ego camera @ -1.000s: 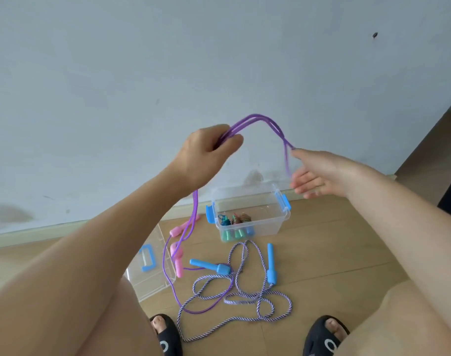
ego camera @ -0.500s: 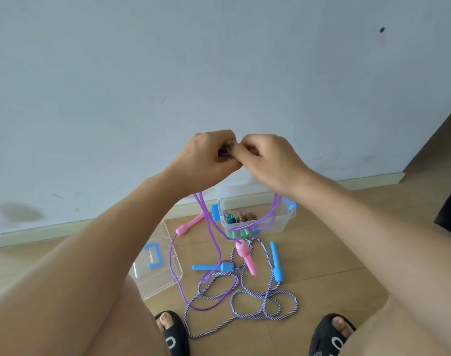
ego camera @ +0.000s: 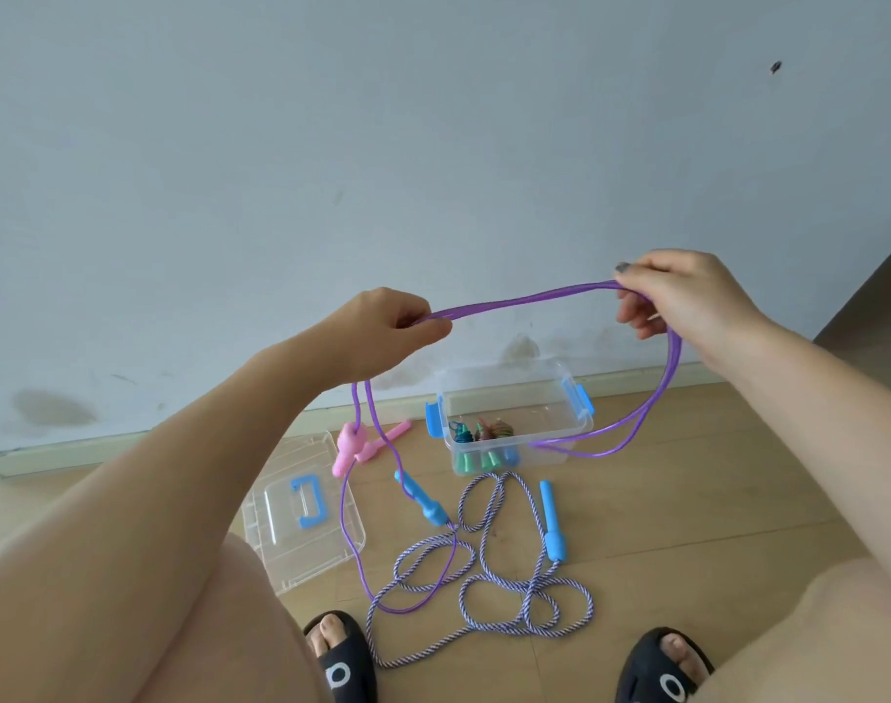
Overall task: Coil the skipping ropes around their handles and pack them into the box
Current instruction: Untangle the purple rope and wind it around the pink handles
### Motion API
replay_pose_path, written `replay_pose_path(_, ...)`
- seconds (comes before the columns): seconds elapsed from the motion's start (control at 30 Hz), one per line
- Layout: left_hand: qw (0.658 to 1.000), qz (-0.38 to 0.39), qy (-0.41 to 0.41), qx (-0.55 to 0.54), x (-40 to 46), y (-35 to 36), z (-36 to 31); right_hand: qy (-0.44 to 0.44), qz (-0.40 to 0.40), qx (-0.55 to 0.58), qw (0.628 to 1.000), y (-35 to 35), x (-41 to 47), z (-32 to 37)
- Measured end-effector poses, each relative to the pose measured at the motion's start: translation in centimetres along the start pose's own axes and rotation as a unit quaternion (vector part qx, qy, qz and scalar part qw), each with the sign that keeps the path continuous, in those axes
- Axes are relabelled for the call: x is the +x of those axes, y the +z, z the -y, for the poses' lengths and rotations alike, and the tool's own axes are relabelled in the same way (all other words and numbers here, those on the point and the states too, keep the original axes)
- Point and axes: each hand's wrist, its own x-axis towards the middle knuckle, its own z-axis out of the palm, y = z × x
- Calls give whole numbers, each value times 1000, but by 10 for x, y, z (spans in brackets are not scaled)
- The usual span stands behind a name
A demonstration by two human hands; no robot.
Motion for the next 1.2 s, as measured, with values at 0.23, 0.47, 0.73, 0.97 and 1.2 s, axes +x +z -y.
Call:
replay_pose_path(0.23, 997, -31, 34, 66, -1, -8, -7, 46, -18, -60, 997, -20, 7, -22)
replay_pose_path(0.47, 990, -47, 125, 50, -4, 0, -28, 65, 47, -63, 995, 8, -1, -12)
replay_pose_path(0.73, 981, -46, 173, 67, -4, 8, -40, -49, 232, 26, 971, 66, -27, 38)
replay_pose_path(0.97, 983, -38, 175, 41, -9, 4, -38, -75, 217, 19, 973, 71, -35, 43)
replay_pose_path(1.2, 982, -82, 169, 16, -15, -6, -40, 75, 351, 94, 929, 65, -41, 35)
